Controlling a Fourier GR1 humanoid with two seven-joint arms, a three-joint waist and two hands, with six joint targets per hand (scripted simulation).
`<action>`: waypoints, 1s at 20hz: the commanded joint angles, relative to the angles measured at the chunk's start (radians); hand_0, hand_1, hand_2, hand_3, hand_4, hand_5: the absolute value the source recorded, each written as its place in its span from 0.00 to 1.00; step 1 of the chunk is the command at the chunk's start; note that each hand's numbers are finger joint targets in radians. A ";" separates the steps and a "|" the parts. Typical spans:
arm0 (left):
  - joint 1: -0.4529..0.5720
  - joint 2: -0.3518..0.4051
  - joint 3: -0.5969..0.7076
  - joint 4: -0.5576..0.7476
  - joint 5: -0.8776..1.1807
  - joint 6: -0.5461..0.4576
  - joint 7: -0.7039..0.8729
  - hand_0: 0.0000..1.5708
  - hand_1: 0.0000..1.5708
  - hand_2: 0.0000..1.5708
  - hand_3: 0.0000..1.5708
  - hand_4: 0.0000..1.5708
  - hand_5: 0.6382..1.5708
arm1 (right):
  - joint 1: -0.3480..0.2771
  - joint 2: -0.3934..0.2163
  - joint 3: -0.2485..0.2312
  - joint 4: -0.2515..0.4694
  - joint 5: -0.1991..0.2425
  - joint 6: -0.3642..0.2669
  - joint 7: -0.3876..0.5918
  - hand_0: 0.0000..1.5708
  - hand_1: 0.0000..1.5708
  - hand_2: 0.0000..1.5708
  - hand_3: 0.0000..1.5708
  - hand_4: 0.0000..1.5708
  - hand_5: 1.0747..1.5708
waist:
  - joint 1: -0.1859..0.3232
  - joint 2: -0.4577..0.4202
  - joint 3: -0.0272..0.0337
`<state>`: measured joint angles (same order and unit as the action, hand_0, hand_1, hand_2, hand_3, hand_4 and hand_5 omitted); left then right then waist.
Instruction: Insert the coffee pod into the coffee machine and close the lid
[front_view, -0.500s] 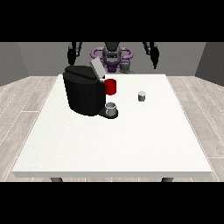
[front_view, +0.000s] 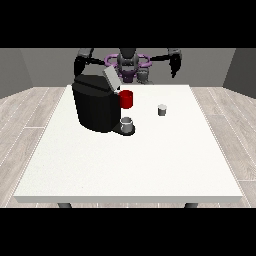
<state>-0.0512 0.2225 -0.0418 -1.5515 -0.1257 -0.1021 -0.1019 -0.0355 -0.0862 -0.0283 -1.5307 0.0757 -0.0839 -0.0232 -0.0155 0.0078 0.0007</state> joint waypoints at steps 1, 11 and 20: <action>-0.064 0.083 0.013 0.028 -0.047 -0.052 -0.049 0.00 0.00 0.00 0.00 0.00 1.00 | -0.067 0.000 -0.012 0.005 0.059 -0.073 0.030 0.00 0.00 0.00 0.00 0.00 1.00 | -0.005 0.031 -0.0010; -0.284 0.203 0.093 0.264 -0.112 -0.129 0.068 0.00 0.00 0.00 0.00 0.00 1.00 | -0.079 0.042 0.075 0.001 0.112 -0.065 0.006 0.00 0.00 0.00 0.00 0.00 1.00 | -0.113 0.112 -0.0007; -0.438 0.256 0.088 0.496 -0.247 -0.103 0.010 0.00 0.00 0.00 0.00 0.00 1.00 | -0.168 0.085 0.135 0.004 0.136 -0.116 0.051 0.00 0.00 0.00 0.00 0.00 1.00 | -0.168 0.247 -0.0010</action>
<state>-0.4198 0.4676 0.0464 -1.1482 -0.3286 -0.2118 -0.0747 -0.1742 -0.0166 0.0749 -1.5354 0.1974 -0.1681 0.0249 -0.1684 0.2098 -0.0003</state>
